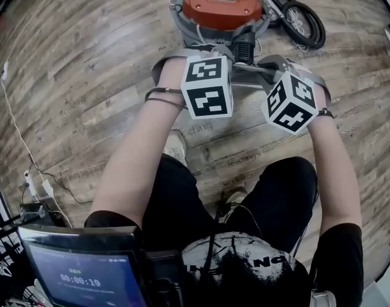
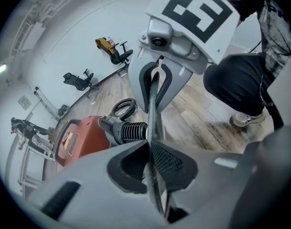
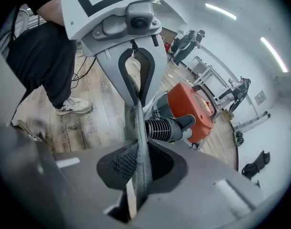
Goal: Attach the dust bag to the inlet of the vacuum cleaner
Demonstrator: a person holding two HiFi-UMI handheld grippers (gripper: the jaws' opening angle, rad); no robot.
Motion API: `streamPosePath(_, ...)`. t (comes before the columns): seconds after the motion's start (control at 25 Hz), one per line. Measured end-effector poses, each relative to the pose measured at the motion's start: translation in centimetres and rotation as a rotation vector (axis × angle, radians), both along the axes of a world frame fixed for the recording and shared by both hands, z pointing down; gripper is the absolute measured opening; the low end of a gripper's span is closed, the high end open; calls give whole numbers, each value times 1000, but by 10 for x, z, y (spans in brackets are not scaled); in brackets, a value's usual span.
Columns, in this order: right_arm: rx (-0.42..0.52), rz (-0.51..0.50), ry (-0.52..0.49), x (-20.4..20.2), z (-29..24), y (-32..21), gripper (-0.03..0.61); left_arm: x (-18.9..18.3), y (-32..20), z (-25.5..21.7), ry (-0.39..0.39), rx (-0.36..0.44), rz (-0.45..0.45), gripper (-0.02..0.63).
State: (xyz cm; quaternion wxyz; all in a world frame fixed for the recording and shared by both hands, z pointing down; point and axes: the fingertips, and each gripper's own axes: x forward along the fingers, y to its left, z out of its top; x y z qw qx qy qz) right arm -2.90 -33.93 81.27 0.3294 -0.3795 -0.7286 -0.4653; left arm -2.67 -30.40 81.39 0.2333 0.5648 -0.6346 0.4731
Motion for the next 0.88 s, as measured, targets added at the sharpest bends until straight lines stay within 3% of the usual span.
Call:
streamPosePath(0.2, 7, 14, -12, -5, 12, 1, 34, -5, 1, 10, -17, 7, -11, 29)
streamPosePath(0.36, 3, 29, -21, -9, 10, -2, 35, -12, -1, 6, -7, 61, -24, 28)
streamPosePath(0.56, 103, -36, -14, -15, 6, -1, 40, -18, -1, 8, 41, 100, -52, 28)
streamPosePath(0.72, 189, -107, 5, -16, 1, 9, 41, -18, 5, 22, 67, 85, -68, 28)
streamPosePath(0.88, 144, -86, 23, -21, -3, 9, 46, -19, 6, 15, 86, 143, -83, 28)
